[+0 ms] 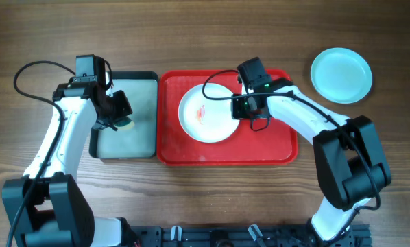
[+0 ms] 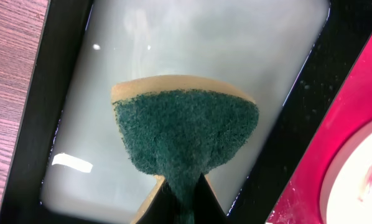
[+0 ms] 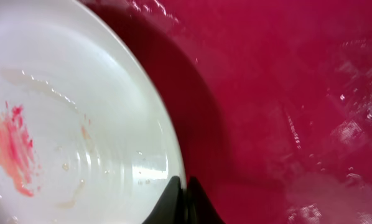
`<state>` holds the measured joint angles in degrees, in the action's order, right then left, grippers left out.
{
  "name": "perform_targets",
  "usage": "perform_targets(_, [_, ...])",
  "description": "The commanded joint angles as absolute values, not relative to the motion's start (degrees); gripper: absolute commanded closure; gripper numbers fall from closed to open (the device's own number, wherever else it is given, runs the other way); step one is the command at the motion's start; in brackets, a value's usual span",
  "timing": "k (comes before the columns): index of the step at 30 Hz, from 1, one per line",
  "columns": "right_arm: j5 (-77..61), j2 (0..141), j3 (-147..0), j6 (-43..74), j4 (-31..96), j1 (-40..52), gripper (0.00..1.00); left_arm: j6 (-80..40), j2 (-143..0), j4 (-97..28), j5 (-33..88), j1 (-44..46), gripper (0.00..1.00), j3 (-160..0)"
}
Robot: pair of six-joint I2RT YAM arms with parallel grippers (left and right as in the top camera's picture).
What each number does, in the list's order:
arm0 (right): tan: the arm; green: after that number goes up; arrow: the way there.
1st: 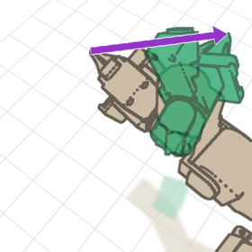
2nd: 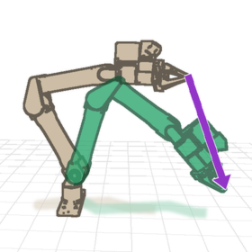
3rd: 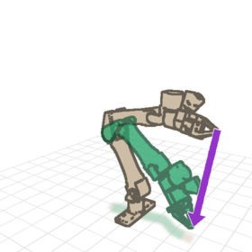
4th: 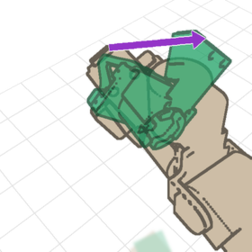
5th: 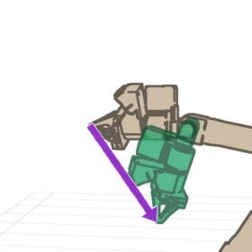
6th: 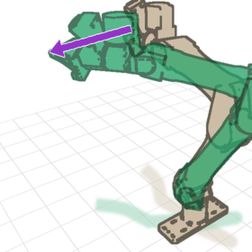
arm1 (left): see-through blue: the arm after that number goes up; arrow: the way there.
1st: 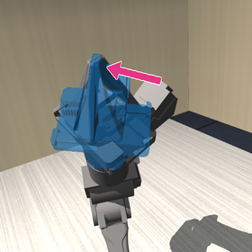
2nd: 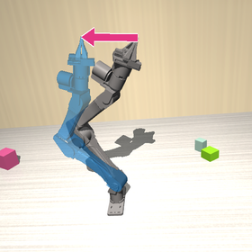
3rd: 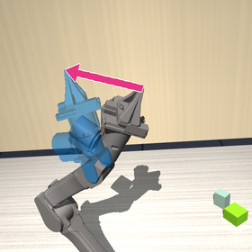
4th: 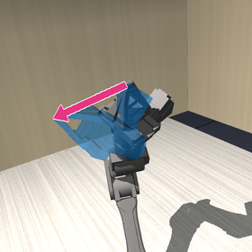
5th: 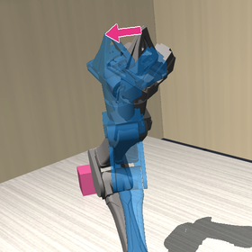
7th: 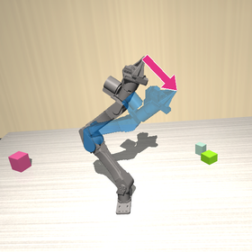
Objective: Clean dirty plates on tray and stack at the side
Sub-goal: 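Move the right gripper to the white plate and grip its rim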
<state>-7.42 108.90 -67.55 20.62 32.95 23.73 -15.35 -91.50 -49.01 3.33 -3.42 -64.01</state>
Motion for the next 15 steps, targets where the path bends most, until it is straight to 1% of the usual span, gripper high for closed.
perform_targets(1, [-6.37,109.23,-69.36,7.35,34.15,22.52,0.96,-15.84,-91.29,-48.77,4.05,-3.2,0.96,-63.75])
perform_targets(5, [-9.76,109.23,-69.43,8.21,33.67,21.67,0.96,-15.81,-91.29,-48.38,4.05,-3.2,0.96,-63.75])
perform_targets(9, [-17.32,109.23,-69.43,20.18,30.83,21.67,0.96,-15.81,-91.29,-48.14,4.93,-3.2,0.96,-63.75])
perform_targets(12, [-17.67,109.21,-69.43,20.64,29.8,21.67,0.95,-15.81,-91.29,-48.18,5.15,-3.2,0.96,-63.75])
perform_targets(15, [-17.69,109.16,-69.43,26.13,29.39,21.67,0.96,-15.81,-91.29,-48.18,5.13,-3.2,0.96,-63.75])
